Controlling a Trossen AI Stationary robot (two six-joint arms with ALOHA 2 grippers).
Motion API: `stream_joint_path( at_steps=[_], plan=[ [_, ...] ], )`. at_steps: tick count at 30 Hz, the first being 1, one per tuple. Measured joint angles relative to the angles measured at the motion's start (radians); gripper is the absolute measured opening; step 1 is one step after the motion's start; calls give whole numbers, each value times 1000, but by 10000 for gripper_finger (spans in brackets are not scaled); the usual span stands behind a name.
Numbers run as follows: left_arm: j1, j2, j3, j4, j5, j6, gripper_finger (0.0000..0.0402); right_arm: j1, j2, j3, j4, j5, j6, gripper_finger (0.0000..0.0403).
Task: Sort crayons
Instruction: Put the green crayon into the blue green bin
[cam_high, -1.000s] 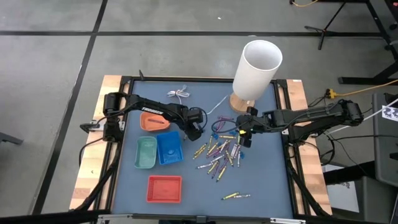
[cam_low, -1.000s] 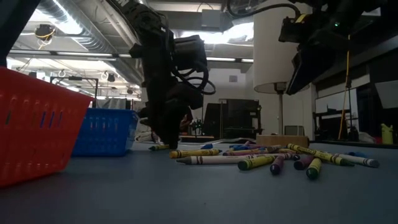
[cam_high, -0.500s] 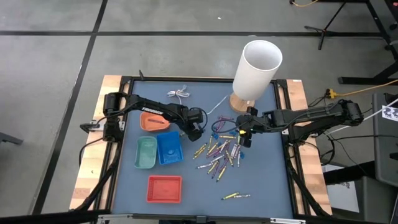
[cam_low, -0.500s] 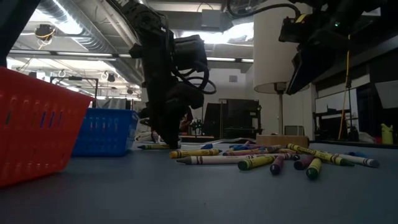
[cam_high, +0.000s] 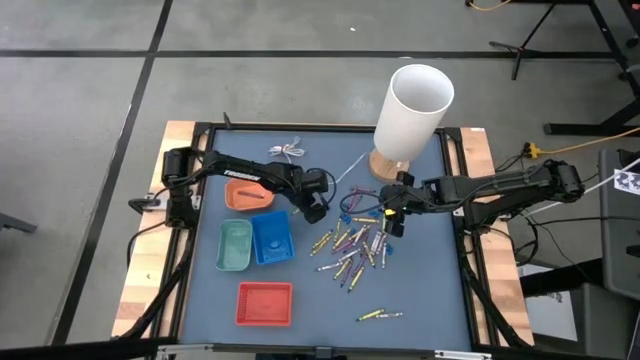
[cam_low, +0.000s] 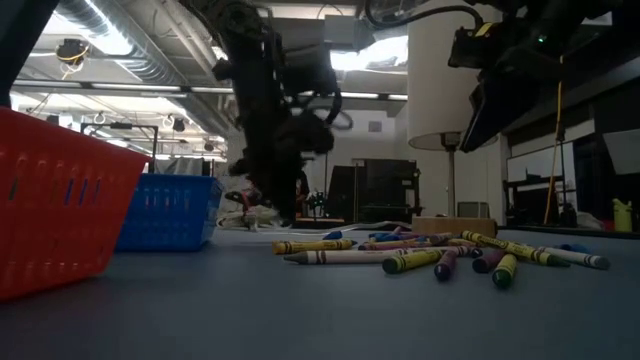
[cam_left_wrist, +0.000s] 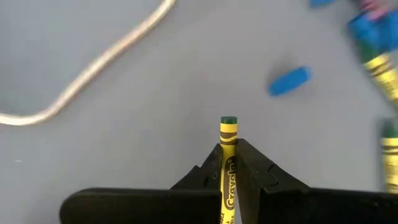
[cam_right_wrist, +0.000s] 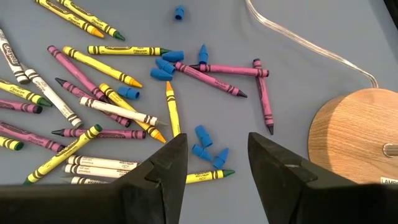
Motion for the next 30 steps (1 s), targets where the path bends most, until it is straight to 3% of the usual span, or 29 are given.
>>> stream_joint_path(
  at_steps=[5,9,16,25,30],
  plan=[
    [-1,-15,108,-162,37,40,5,0,0,0,0,0,0,168],
    [-15,-25,222,-383,79,43,5,0,0,0,4,0,0,168],
    [-112,-25,347,-731,59,-37,5,0,0,0,5,0,0,168],
    [-302,-25,305,-974,-23,-326,5,0,0,0,6,0,0,168],
    [-420,-56,228,-977,-13,-501,5,0,0,0,7,0,0,168]
  ],
)
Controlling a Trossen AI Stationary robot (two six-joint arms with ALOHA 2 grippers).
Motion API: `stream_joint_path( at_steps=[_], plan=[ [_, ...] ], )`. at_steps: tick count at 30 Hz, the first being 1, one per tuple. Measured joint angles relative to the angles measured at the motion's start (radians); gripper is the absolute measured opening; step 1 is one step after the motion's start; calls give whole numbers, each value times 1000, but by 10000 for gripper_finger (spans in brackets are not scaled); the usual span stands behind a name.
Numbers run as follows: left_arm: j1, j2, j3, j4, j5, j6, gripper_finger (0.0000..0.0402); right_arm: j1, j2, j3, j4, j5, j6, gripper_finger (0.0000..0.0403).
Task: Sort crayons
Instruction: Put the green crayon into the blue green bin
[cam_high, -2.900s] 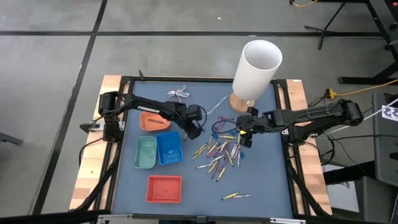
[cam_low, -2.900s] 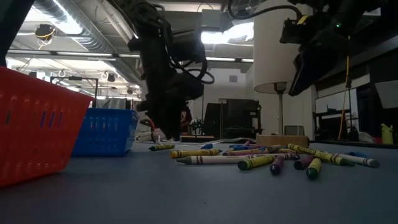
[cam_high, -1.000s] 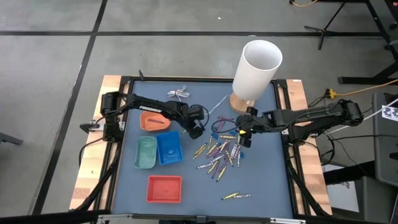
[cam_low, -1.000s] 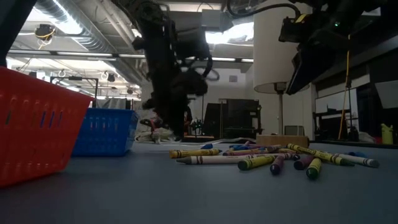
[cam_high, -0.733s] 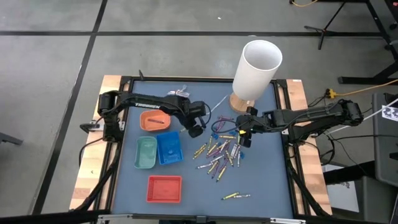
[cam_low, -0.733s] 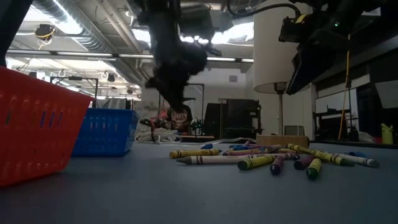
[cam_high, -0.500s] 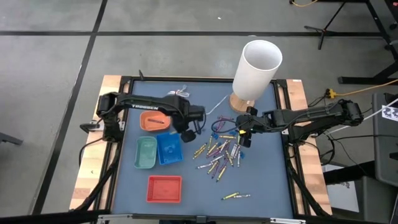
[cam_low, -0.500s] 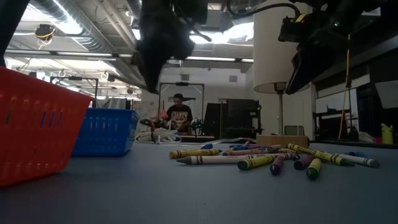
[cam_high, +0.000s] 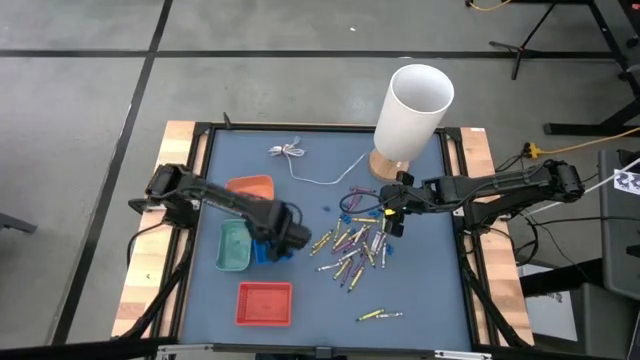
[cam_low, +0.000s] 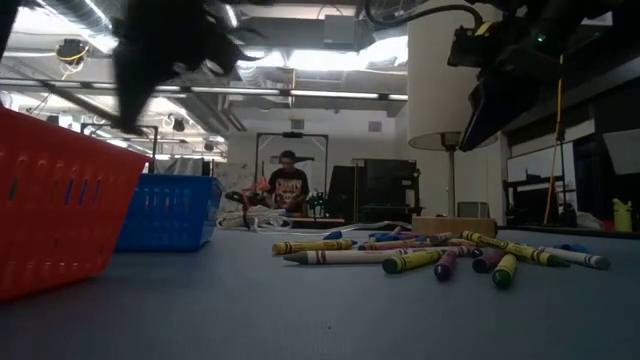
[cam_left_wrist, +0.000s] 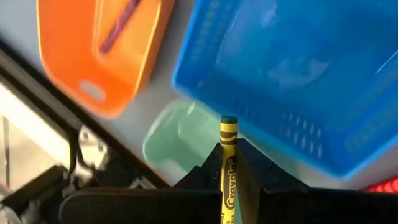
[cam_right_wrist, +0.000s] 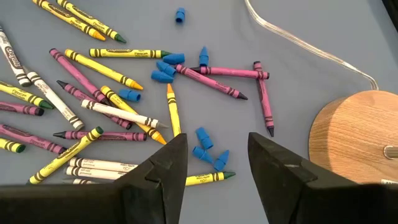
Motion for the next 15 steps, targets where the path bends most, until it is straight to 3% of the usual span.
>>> stream_joint_path(
  at_steps=[8,15],
  plan=[
    [-130,-88,-159,-3,13,-342,5,0,0,0,9,0,-1,168],
    [-168,-90,-198,23,11,-380,32,0,0,0,21,0,-1,168]
  ],
)
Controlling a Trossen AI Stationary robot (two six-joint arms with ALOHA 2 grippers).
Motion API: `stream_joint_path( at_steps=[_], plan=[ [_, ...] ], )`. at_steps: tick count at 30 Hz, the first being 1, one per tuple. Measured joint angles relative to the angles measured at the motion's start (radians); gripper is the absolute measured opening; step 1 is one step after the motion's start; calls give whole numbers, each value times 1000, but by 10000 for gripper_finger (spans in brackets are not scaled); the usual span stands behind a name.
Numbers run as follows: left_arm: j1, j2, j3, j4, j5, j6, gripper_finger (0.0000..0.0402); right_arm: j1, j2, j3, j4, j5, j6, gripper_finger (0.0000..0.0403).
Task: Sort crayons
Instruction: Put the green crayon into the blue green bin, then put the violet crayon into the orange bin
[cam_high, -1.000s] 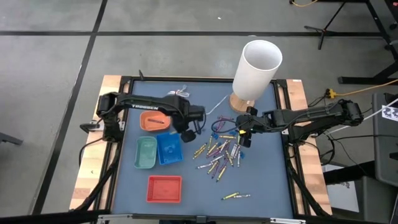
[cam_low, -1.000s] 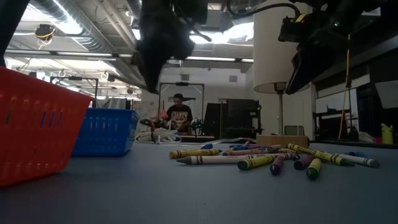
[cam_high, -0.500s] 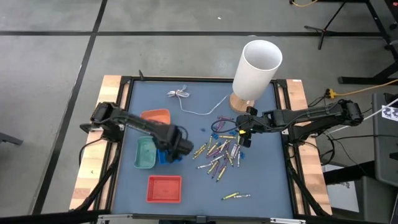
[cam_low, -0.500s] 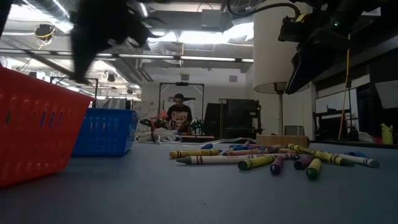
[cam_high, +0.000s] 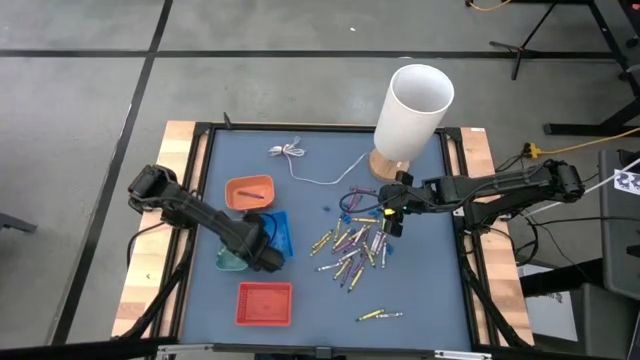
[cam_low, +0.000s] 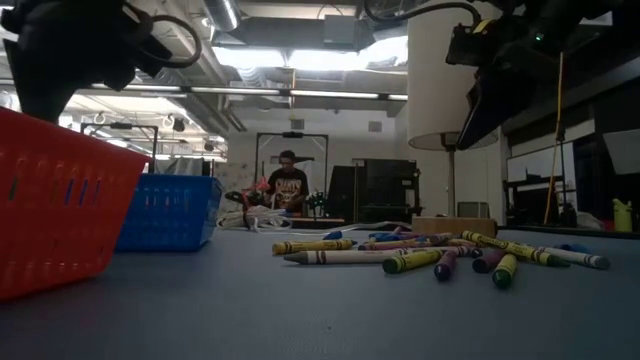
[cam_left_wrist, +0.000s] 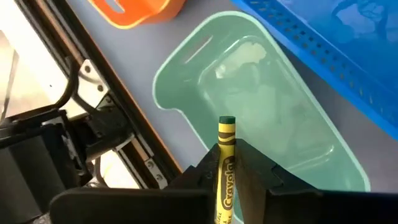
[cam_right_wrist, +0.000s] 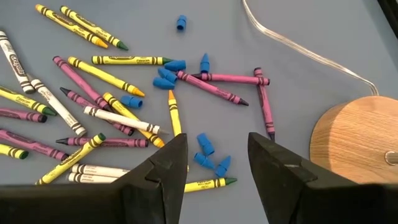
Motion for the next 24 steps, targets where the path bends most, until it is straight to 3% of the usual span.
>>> stream_joint_path(
  at_steps=[8,11,17,24],
  plan=[
    [-4,0,0,-1,-3,0,79,0,0,0,0,0,0,168],
    [-4,0,0,-1,-52,-3,90,0,0,0,11,24,-22,168],
    [8,-2,0,-1,-185,11,85,0,20,0,109,158,-123,168],
    [43,-55,3,40,-268,150,70,-51,92,0,230,121,-219,168]
  ],
)
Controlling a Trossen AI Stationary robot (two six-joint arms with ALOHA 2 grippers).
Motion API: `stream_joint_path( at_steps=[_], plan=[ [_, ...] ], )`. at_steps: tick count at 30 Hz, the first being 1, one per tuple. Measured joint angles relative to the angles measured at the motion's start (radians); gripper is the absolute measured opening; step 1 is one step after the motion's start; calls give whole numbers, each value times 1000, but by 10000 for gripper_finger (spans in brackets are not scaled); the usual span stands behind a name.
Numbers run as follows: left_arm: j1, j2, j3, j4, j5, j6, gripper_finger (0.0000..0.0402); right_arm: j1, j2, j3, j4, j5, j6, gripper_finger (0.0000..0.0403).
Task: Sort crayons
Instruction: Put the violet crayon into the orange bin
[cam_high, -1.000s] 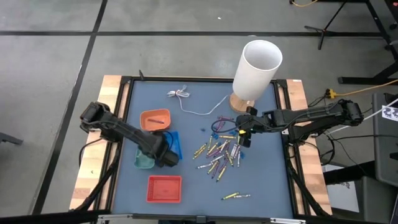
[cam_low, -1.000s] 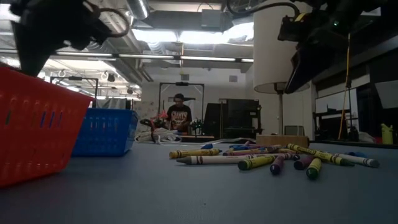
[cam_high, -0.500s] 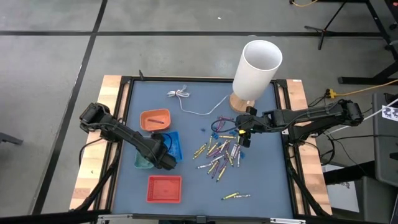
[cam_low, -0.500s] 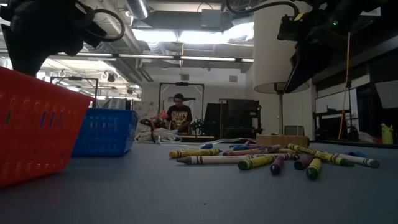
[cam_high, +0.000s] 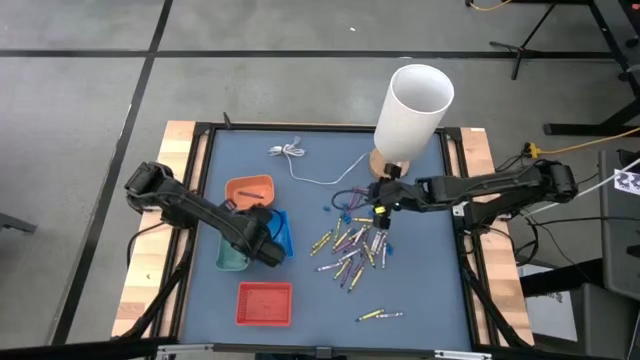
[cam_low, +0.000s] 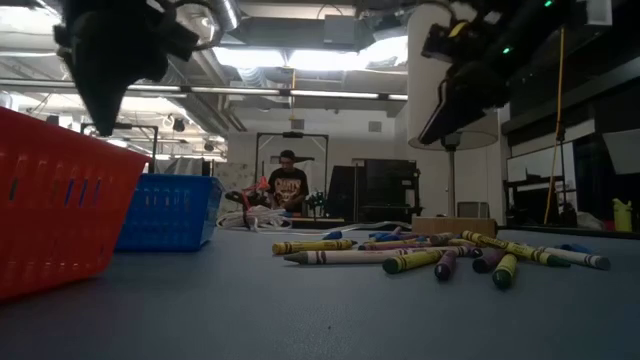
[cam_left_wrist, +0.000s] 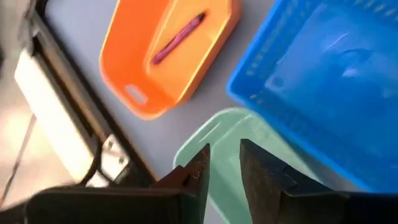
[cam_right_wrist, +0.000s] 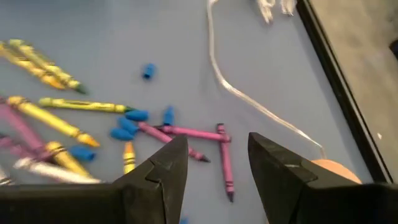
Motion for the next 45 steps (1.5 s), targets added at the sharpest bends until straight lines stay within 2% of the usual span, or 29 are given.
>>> stream_joint_path(
  at_steps=[7,11,16,39,45],
  plan=[
    [12,-143,0,171,-102,227,70,-112,94,0,3,-12,-33,168],
    [11,-212,0,274,-160,300,70,-171,144,0,2,-74,-51,168],
    [11,-233,0,305,-214,304,70,-221,195,0,3,-106,-64,168],
    [11,-223,0,350,-215,304,70,-230,386,2,13,-95,-80,168],
    [11,-223,0,352,-214,304,70,-230,395,3,13,-139,-80,163]
  ],
)
